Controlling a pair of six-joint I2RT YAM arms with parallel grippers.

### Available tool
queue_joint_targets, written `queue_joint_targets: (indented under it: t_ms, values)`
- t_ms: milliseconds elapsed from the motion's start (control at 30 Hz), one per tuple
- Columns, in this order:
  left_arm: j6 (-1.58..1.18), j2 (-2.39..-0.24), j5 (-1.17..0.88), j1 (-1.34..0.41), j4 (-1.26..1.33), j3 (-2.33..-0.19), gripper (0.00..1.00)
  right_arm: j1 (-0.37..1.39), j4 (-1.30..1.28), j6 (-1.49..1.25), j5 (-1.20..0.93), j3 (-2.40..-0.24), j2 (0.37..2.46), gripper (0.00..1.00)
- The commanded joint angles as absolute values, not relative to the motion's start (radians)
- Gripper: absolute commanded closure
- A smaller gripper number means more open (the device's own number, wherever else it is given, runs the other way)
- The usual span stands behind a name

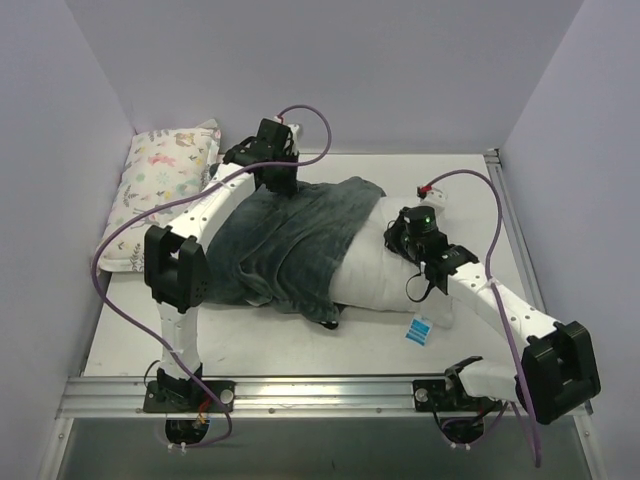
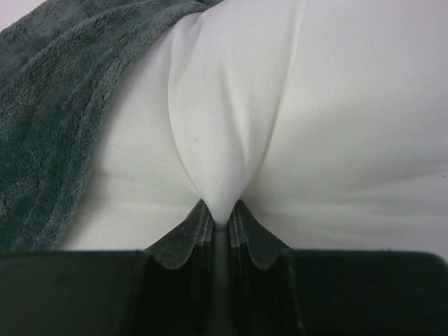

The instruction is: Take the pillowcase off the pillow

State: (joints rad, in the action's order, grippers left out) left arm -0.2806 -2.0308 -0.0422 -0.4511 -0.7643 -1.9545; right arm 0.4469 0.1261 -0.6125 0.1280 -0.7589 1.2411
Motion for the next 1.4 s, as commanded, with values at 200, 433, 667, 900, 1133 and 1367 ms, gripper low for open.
queue_joint_targets:
  t_ms: [200,433,667,900,1133,1367]
  values:
    - [-0.279,-1.924,0.126,-0.401,-0.853,-1.977,1.0,0.241,-0.322,-0.509,0.058,-0.922,1.154,1.0]
    - [-0.334,-1.816,0.215,-0.252,-0.851,-1.961,1.0,0.019,-0.387,-0.499,-0.069,-0.991,1.097,1.0]
    - [-0.366,-1.727,0.222,-0.18,-0.821,-1.888,1.0,-0.051,-0.399,-0.495,-0.118,-1.019,1.08,1.0]
    - [-0.523,-1.563,0.132,0.103,-0.727,-1.695,1.0,-0.156,-0.411,-0.508,-0.186,-1.032,1.088,1.0]
    - [-0.54,-1.517,0.086,0.229,-0.683,-1.565,1.0,-0.202,-0.411,-0.523,-0.21,-1.042,1.101,1.0]
    - [-0.415,-1.548,-0.006,-0.033,-0.635,-1.559,0.91,-0.127,-0.396,-0.525,-0.206,-1.06,1.121,1.0]
